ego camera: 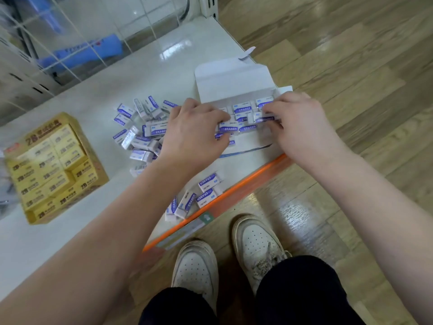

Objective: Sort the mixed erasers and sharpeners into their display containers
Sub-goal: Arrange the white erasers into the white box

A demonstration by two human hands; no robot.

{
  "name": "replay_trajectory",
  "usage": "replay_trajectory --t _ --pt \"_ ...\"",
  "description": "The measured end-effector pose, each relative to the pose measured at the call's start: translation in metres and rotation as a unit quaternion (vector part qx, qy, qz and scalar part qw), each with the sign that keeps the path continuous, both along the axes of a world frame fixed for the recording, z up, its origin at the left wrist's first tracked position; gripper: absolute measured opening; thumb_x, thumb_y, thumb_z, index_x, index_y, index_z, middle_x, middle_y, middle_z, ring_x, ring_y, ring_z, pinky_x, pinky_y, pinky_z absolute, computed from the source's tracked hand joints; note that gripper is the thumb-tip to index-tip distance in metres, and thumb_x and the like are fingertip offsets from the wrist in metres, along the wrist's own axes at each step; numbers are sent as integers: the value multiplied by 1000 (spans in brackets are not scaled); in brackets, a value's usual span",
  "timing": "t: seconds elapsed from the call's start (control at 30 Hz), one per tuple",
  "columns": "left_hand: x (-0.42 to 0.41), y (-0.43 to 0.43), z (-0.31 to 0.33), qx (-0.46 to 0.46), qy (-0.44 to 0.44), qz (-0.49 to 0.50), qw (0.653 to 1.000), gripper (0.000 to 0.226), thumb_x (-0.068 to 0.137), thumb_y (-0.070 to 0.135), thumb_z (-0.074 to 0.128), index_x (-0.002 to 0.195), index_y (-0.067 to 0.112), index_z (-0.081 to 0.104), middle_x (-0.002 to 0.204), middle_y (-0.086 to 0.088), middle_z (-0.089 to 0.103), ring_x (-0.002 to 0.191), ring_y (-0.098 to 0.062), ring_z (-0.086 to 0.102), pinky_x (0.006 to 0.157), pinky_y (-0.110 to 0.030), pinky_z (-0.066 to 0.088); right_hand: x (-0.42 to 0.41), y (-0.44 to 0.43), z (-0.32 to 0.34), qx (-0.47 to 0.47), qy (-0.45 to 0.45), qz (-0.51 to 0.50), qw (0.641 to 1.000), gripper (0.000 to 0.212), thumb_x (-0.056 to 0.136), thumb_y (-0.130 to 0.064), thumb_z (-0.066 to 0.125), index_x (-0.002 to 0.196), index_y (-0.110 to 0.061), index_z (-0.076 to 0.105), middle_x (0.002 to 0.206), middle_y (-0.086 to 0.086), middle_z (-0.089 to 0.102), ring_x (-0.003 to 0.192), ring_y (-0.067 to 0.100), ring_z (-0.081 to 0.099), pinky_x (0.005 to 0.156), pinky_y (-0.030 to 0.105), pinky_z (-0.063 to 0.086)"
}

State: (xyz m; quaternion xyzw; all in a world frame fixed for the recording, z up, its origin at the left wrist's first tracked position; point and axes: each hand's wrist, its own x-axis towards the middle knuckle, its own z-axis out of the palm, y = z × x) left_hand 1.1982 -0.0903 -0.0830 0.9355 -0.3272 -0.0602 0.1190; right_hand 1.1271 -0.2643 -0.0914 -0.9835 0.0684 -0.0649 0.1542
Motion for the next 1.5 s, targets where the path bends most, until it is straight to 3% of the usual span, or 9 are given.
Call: replay_trajectory --t 0.13,0.33,0.5,0.77,1.1,1.23,1.3,1.37,1.5 --pt "-1 1 1 -21 5 3 1000 30 87 26 57 116 28 65 115 10 64 113 -20 44 96 -32 24 -10 -10 4 -24 5 -1 1000 19 81 -2 61 98 -5 70 100 12 66 90 36 48 76 36 39" --pt "-9 -14 5 -9 52 -55 997 27 87 39 60 114 37 64 109 13 66 112 -17 43 97 -29 21 -12 -14 17 -40 46 17 998 26 83 -8 63 107 -13 70 110 6 59 95 31 41 81 39 40" --pt "-5 -23 -1 2 56 -57 997 29 84 44 64 113 38 64 103 15 68 112 -13 43 92 -24 21 -13 -9 25 -98 107 -4 989 31 88 -15 59 116 -29 64 119 -2 56 108 27 37 81 36 28" --pt "-5 -22 -7 -21 41 -18 999 24 80 47 68 97 31 64 91 15 65 102 -13 49 85 -26 24 -8 -4 28 -122 116 -39 985 29 85 -9 57 108 -24 68 112 2 54 106 28 40 77 36 26" --pt "-11 -25 -6 -26 36 0 999 29 87 40 62 108 25 48 83 10 68 90 -18 56 89 -26 24 -5 2 22 -107 118 -69 985 11 85 -24 65 94 -21 70 108 3 53 103 29 44 74 34 24" --pt "-10 -19 -8 -64 74 -9 995 31 85 37 66 109 23 50 80 12 66 93 -17 56 89 -21 22 -4 2 22 -112 128 -67 983 13 85 -23 64 96 -19 70 109 4 53 103 29 43 74 35 25" --pt "-11 -12 -5 -118 93 -25 988 30 84 31 69 108 22 54 79 14 64 91 -15 58 100 -30 35 -4 6 23 -115 119 -58 985 15 87 -26 62 99 -21 69 111 4 54 106 29 41 75 35 25" --pt "-12 1 1 -187 81 -17 979 25 82 25 70 105 20 59 78 16 62 87 -10 60 94 -41 43 -3 13 28 -75 94 -47 992 20 88 -33 60 102 -23 68 113 4 55 108 29 40 78 36 28" --pt "-11 41 12 -247 81 65 963 26 82 20 71 103 26 58 83 19 62 84 -3 61 86 -22 47 6 34 28 29 20 5 999 24 88 -34 58 105 -20 69 106 6 60 103 29 46 85 36 35"
